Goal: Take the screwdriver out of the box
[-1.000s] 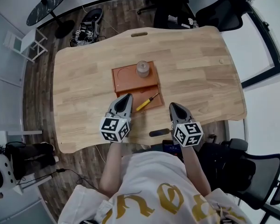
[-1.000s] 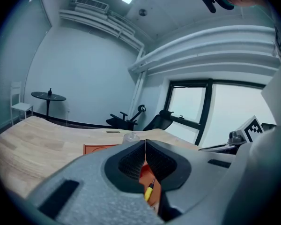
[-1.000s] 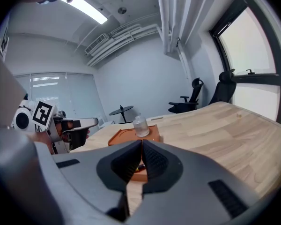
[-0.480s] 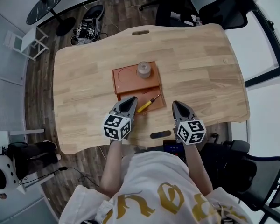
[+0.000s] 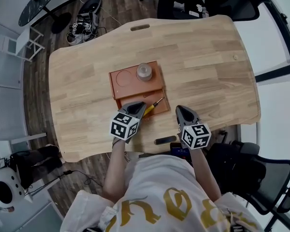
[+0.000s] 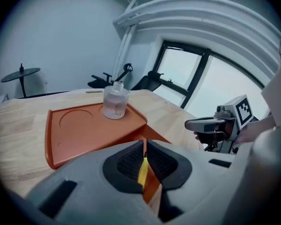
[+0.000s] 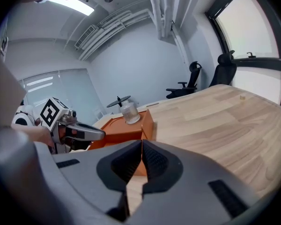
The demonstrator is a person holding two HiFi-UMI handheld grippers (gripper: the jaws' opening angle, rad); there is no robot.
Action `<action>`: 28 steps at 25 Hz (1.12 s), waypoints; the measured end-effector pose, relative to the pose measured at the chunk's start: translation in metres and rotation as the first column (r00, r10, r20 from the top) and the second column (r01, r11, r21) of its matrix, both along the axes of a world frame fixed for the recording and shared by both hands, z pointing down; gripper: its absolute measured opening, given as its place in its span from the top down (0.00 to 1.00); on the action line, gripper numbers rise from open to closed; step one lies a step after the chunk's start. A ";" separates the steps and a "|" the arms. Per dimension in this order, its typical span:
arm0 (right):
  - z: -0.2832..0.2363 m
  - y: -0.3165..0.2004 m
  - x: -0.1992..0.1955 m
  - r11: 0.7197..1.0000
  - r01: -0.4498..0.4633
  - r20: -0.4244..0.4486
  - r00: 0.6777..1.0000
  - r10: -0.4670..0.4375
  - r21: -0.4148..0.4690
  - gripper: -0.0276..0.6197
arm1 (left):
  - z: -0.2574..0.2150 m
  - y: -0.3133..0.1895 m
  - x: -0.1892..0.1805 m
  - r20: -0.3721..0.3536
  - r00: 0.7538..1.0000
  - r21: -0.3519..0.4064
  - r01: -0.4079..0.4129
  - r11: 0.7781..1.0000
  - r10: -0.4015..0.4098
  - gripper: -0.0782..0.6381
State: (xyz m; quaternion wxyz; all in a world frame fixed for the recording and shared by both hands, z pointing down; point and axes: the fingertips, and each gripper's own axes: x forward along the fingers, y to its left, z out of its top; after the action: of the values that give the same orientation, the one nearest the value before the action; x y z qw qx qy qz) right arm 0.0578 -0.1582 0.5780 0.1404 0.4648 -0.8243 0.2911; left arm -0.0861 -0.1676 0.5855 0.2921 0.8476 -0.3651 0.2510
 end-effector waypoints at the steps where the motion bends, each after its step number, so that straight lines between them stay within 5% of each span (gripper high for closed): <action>1: 0.003 -0.002 0.001 1.000 0.001 -0.001 1.000 -0.001 -0.006 0.94 | 0.005 -0.001 0.001 0.008 1.000 -0.011 -0.011 1.000 0.011 0.87; 6: 0.018 -0.014 0.006 0.999 0.001 0.009 1.000 -0.001 -0.032 0.94 | 0.031 -0.007 0.008 0.075 0.994 -0.067 -0.071 0.995 0.076 0.87; 14: 0.033 -0.021 0.004 0.997 0.007 -0.001 1.000 -0.007 -0.073 0.94 | 0.063 -0.003 0.022 0.141 0.963 -0.186 -0.203 0.961 0.230 0.70; 25: 0.044 -0.039 0.015 0.994 -0.020 0.001 1.000 0.020 -0.105 0.94 | 0.093 0.000 0.040 0.254 0.856 -0.270 -0.385 0.883 0.451 0.69; 28: 0.045 -0.042 0.015 0.994 -0.015 0.002 1.000 0.016 -0.109 0.94 | 0.098 0.000 0.043 0.338 0.793 -0.251 -0.442 0.861 0.506 0.68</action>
State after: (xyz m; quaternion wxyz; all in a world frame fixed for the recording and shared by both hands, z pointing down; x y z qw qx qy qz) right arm 0.0726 -0.2000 0.6231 0.1623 0.4624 -0.8037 0.3375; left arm -0.0436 -0.1672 0.6839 0.2070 0.8179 -0.1699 0.5091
